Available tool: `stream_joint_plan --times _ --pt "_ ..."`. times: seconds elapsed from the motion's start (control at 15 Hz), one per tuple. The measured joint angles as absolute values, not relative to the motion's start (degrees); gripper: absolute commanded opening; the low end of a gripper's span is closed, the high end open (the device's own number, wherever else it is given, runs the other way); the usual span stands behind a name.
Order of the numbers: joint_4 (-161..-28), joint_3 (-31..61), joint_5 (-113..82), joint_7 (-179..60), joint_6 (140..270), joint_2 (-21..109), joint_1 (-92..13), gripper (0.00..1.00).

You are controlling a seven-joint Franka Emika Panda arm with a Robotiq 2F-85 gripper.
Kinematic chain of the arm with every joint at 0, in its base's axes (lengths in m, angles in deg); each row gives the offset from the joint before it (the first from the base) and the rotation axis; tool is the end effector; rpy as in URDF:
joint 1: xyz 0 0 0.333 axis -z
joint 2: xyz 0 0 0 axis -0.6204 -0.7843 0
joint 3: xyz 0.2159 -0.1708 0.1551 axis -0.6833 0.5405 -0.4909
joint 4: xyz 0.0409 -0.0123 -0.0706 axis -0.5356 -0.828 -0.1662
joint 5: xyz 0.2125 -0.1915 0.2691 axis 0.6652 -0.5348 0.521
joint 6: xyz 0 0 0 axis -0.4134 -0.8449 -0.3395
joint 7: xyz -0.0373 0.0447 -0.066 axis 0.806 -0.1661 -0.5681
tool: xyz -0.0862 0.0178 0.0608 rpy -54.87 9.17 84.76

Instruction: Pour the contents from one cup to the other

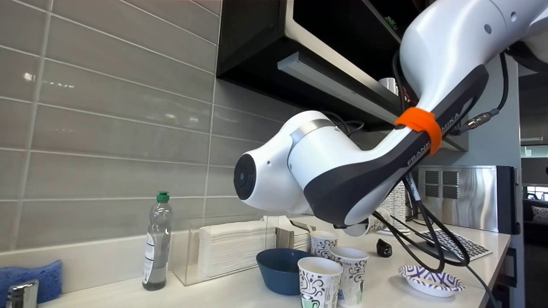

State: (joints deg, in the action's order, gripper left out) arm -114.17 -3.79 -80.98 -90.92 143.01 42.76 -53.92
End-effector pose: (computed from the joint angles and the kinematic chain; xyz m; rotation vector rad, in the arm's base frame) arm 0.5223 0.1573 0.3521 1.7049 0.1749 -0.0916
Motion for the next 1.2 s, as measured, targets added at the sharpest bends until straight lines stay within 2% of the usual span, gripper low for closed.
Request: stream_joint_plan --times 1.2 --pt "-113.2 -3.5 -87.7 -91.3 135.7 37.9 -55.6 0.01"
